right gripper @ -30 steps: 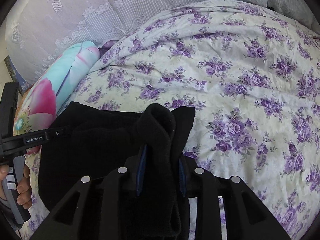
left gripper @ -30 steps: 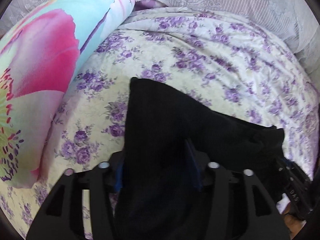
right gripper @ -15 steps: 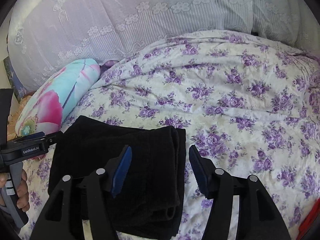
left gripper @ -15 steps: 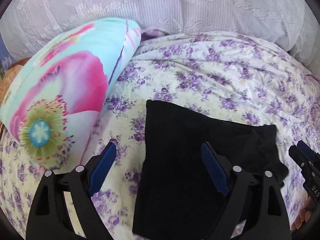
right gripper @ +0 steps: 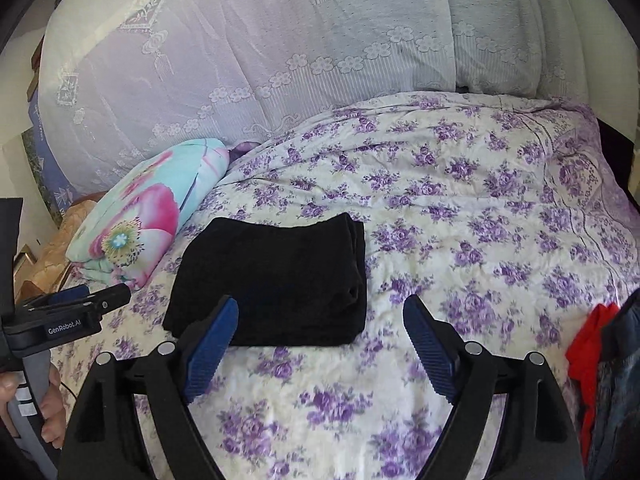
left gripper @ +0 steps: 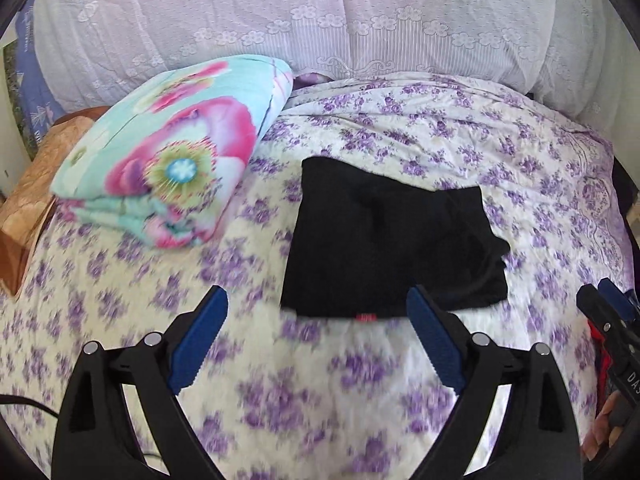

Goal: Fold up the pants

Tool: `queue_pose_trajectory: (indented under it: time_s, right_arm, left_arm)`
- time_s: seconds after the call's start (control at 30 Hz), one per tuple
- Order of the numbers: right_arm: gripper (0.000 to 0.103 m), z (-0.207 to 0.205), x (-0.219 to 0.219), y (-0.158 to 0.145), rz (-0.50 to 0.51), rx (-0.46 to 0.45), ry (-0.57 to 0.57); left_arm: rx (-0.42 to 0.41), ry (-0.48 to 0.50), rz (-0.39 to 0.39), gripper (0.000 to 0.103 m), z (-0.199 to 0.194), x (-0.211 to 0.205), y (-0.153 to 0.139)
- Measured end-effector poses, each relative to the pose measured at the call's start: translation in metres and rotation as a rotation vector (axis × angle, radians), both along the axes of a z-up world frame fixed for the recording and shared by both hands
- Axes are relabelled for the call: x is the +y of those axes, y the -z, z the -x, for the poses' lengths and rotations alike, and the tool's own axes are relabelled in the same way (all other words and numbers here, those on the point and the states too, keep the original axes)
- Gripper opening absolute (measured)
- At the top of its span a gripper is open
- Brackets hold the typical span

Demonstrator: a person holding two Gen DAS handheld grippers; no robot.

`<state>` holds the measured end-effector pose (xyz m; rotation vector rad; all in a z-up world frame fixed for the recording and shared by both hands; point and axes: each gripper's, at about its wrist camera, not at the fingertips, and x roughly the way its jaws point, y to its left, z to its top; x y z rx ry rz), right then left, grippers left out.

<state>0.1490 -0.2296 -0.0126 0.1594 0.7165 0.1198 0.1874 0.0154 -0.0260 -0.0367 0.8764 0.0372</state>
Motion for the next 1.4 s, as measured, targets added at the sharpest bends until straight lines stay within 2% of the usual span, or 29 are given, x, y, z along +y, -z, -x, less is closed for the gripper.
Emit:
queue_pose_trajectory:
  time_s: [0.07,0.23,0.5,0.6,0.7,0.8,1.03,1.4]
  right_arm:
    - [0.085,0.022,0.003,-0.003,-0.013,0.014,-0.014]
    - [0.085,0.092,0.024,-0.018,0.037,0.004,-0.063]
    - [0.086,0.194,0.066,-0.051,0.059,-0.016,-0.100]
    - [0.091,0.226,0.076,-0.061,0.056,-0.017,-0.091]
    - [0.091,0.242,0.083,-0.062,0.063,-0.005,-0.077]
    - [0.091,0.253,0.086,-0.063,0.071,0.000,-0.077]
    - [0.091,0.256,0.066,-0.070,0.082,-0.006,-0.074]
    - [0.092,0.280,0.030,-0.092,0.017,-0.037,-0.135]
  left_arm:
    - [0.000,0.000,0.000,0.089,0.026,0.001,-0.001]
    - [-0.009,0.040,0.003,0.090,0.092,0.008,-0.008]
    - [-0.049,0.133,0.029,0.090,0.170,0.039,-0.028]
    - [-0.064,0.146,0.029,0.095,0.187,0.053,-0.032]
    - [-0.057,0.125,0.020,0.095,0.196,0.065,-0.025]
    - [-0.038,0.109,0.046,0.095,0.207,0.068,-0.019]
    - [-0.059,0.090,0.020,0.095,0.237,0.047,-0.032]
    - [-0.068,0.076,0.013,0.095,0.251,0.015,-0.042]
